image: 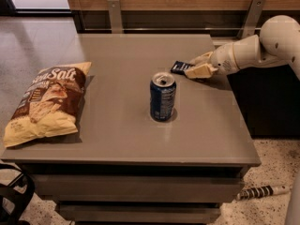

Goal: Move rxbar blueberry near brown chip bag

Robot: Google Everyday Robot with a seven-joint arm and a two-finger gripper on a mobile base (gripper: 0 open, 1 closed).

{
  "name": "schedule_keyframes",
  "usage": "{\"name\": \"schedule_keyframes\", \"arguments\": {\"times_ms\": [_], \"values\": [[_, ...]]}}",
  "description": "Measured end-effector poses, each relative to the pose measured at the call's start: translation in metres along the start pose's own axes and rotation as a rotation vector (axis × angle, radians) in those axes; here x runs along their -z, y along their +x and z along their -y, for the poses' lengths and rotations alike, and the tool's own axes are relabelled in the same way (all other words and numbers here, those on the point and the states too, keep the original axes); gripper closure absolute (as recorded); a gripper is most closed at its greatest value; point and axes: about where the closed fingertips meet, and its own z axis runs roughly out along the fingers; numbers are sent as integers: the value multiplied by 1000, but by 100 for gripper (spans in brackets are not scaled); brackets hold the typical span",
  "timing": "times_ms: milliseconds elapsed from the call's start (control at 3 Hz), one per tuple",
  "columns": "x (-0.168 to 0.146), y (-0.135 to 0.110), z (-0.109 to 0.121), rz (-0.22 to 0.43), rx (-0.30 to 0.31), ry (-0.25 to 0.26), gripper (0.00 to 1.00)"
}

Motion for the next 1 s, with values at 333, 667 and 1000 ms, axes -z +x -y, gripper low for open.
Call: {"name": "schedule_keyframes", "arguments": {"times_ms": [333,667,1000], "values": [[0,0,0,0,0,0,100],[0,0,0,0,0,0,100],[0,0,0,0,0,0,100]]}}
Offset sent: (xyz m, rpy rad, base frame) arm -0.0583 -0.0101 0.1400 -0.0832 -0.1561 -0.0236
